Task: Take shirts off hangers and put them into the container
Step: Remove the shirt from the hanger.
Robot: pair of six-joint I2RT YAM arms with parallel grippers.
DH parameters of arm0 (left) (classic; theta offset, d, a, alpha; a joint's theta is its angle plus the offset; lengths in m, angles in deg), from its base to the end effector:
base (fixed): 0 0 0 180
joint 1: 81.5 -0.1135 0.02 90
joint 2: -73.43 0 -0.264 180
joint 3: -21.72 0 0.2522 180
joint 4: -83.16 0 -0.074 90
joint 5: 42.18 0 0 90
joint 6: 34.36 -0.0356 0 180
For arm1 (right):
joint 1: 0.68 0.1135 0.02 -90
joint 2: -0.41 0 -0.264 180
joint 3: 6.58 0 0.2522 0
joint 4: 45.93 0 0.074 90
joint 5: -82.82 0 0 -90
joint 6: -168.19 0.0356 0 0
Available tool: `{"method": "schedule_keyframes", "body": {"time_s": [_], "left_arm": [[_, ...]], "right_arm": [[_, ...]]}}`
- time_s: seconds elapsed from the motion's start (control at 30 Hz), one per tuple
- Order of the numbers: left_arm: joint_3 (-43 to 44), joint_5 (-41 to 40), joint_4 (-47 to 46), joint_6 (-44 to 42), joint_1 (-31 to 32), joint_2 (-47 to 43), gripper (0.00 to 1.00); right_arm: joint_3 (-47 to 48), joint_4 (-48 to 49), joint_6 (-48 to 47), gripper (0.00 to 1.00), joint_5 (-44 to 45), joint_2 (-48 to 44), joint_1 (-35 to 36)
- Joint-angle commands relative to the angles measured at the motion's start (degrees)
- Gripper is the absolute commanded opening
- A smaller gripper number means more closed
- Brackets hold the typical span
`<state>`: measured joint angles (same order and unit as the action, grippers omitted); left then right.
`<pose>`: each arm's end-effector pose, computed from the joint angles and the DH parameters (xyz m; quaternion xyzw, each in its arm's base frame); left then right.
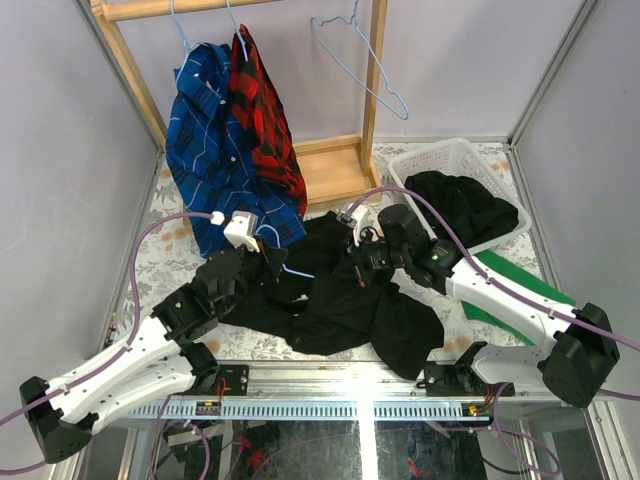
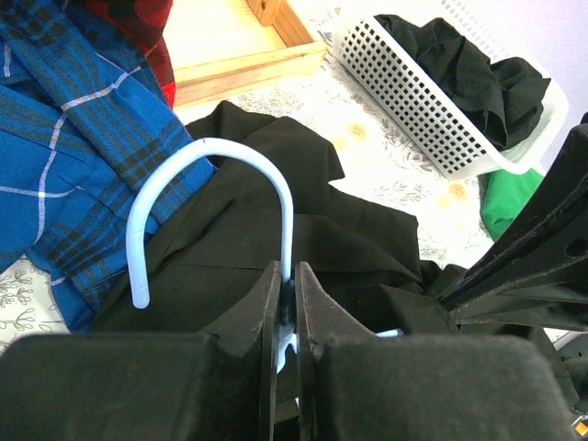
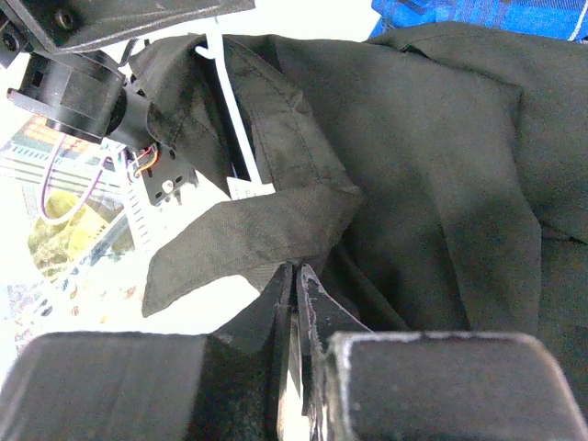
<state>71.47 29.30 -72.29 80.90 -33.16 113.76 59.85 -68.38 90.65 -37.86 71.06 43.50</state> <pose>0.1225 -0.1207 0.2975 0.0609 0.7874 -0.2571 0.5569 0.1864 0.2064 0.2971 -0.3579 0.7516 0.4384 0.3388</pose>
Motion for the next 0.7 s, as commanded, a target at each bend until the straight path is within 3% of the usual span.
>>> {"method": "schedule_keyframes", "body": {"time_s": [0.0, 0.13, 0.43, 0.53, 0.67], "left_arm": [[1.6, -2.0, -1.9, 0.9, 0.3, -1.1, 0.0], [1.3, -3.8, -1.4, 0.8, 0.3, -1.4, 0.0], [1.6, -18.4, 6.4, 5.4, 0.3, -5.6, 0.0], [1.4, -23.4, 9.4, 7.7, 0.3, -7.3, 0.0], [0.9, -24.4, 9.0, 8.7, 0.3, -9.3, 0.0]], "right_arm": [[0.3, 1.5, -0.8, 0.05, -0.1, -1.8, 0.1], [-0.3, 1.3, -1.5, 0.02, 2.5, -3.7, 0.0], [-4.2, -2.0, -4.4, 0.0, 26.3, -14.5, 0.0], [-7.4, -0.6, -5.7, 0.0, 30.7, -20.1, 0.0], [-10.3, -1.3, -8.1, 0.0, 31.6, -24.6, 0.0]]}}
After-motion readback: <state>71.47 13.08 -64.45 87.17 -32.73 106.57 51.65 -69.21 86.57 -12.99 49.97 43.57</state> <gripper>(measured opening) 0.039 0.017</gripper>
